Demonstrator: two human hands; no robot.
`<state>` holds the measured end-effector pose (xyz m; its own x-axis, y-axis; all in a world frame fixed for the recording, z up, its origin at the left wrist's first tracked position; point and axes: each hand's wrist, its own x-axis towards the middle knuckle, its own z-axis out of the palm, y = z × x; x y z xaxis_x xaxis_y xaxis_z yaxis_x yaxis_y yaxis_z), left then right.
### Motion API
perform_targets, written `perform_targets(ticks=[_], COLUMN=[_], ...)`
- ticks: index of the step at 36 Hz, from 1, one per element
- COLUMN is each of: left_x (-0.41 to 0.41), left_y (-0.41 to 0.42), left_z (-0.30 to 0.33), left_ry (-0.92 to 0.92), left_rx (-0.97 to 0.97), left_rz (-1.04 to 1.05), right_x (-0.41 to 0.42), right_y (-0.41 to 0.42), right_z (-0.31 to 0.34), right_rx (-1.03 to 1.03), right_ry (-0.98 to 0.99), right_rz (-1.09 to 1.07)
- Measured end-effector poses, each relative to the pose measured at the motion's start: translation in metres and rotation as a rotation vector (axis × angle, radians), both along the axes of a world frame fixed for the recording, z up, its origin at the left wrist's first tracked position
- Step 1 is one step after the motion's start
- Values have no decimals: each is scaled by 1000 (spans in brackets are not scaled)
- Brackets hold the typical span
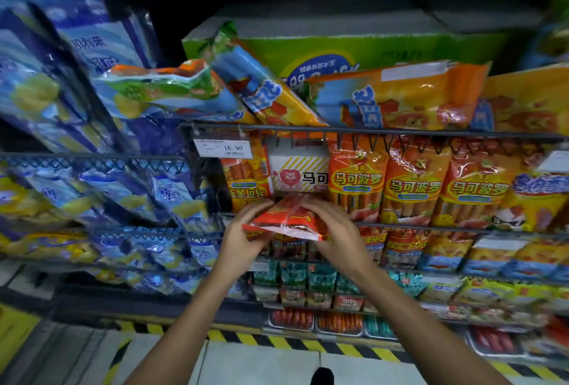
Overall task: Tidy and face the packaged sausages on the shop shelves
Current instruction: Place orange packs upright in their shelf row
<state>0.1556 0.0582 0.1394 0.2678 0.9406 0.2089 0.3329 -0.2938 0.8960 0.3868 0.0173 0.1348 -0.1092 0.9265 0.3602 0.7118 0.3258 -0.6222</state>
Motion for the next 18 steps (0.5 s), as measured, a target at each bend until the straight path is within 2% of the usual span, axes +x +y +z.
perform_targets(ticks=[7,10,12,18], left_x=[2,12,16,7], left_y=[27,34,37,46], left_z=[-5,8,16,28], left_ry=[-11,-17,-43,-107], left_rx=[-39,-158,-111,-159], left_rz=[-179,-121,-119,-225], right_x=[-7,-13,-17,-30], right_y=[0,-1,-4,-11], right_z=[5,22,37,62], right_rx=[-21,-36,-56,-55], right_ry=[48,159,224,394], right_rz=[-127,-254,-329,-298])
